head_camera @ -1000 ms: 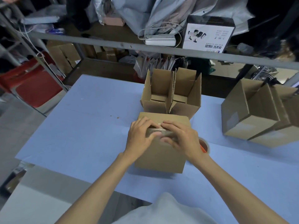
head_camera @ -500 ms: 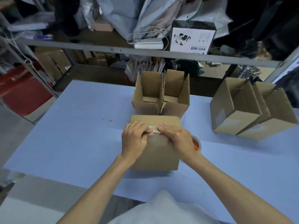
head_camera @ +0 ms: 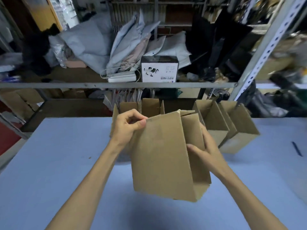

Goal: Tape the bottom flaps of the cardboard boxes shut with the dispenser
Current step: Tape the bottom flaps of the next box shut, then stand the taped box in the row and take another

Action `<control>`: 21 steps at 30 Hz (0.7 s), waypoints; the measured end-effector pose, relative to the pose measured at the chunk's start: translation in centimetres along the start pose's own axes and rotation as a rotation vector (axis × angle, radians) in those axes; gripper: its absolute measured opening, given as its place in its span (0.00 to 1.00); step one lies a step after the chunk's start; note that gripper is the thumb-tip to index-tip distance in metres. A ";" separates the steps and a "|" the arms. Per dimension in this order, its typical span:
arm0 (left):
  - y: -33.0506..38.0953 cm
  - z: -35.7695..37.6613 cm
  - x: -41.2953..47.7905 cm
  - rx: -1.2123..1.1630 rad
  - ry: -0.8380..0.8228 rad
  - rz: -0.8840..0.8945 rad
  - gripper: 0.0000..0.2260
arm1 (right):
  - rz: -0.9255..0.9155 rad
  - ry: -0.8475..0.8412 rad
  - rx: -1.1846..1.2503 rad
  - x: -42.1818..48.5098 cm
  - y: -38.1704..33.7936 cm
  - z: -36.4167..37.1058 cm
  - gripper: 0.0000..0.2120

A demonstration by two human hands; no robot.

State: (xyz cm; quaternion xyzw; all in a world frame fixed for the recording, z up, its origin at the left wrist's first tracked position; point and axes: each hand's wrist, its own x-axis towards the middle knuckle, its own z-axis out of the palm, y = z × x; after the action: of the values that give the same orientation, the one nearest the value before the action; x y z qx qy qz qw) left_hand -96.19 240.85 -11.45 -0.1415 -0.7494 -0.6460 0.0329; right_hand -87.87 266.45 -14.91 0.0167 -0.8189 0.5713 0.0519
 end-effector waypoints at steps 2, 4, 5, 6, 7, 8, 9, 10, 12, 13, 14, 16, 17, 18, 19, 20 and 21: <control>0.3 2.7 0.8 0.051 0.027 0.013 0.07 | -0.035 0.092 0.047 -0.8 -0.2 -1.1 0.38; 0.9 5.6 0.7 0.161 0.141 0.038 0.07 | -0.044 0.210 0.086 -1.0 -0.4 -2.4 0.39; 1.5 6.9 0.4 0.176 0.204 0.043 0.10 | -0.043 0.259 0.067 -1.0 -0.5 -3.2 0.39; 2.3 8.1 -0.2 0.172 0.233 0.048 0.13 | -0.046 0.296 0.037 -0.9 -0.7 -4.1 0.40; 3.2 9.1 -0.8 0.182 0.219 0.050 0.15 | -0.054 0.331 0.012 -0.7 -0.8 -4.9 0.40; 4.1 10.1 -1.4 0.210 0.166 0.045 0.18 | -0.057 0.361 -0.004 -0.4 -0.9 -5.7 0.41; 4.8 11.1 -2.0 0.241 0.090 0.027 0.22 | -0.058 0.386 -0.028 0.0 -1.1 -6.3 0.41; 5.3 12.1 -2.4 0.277 0.007 -0.010 0.28 | -0.064 0.404 -0.076 0.4 -1.3 -6.8 0.42; 5.7 13.5 -2.2 0.394 -0.093 -0.090 0.36 | -0.091 0.419 -0.219 1.4 -1.6 -7.2 0.43; 5.7 13.8 -1.5 0.446 -0.103 -0.123 0.37 | -0.109 0.422 -0.277 1.9 -1.6 -7.3 0.43; 5.7 14.0 -0.7 0.466 -0.100 -0.153 0.34 | -0.118 0.420 -0.321 2.5 -1.5 -7.4 0.43; 5.5 14.0 1.1 0.417 -0.072 -0.195 0.25 | -0.097 0.413 -0.405 4.0 -1.1 -7.7 0.43; 5.3 14.0 1.9 0.377 -0.051 -0.201 0.21 | -0.080 0.407 -0.462 4.9 -0.8 -7.9 0.43; 5.0 14.1 2.7 0.354 -0.028 -0.199 0.18 | -0.063 0.394 -0.523 5.8 -0.5 -7.9 0.42; 4.6 14.2 3.5 0.359 -0.002 -0.191 0.16 | -0.046 0.370 -0.570 6.7 -0.2 -7.8 0.42; 4.0 14.4 4.2 0.390 0.026 -0.182 0.15 | -0.031 0.337 -0.592 7.6 0.2 -7.6 0.41; 3.4 14.5 5.1 0.430 0.055 -0.181 0.14 | -0.022 0.303 -0.587 8.5 0.7 -7.3 0.42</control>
State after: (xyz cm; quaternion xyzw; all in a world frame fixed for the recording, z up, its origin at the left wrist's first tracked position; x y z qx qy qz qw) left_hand -98.32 256.34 -9.39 -0.0456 -0.8783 -0.4753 0.0247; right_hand -95.86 273.81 -12.15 -0.0754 -0.9313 0.3062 0.1820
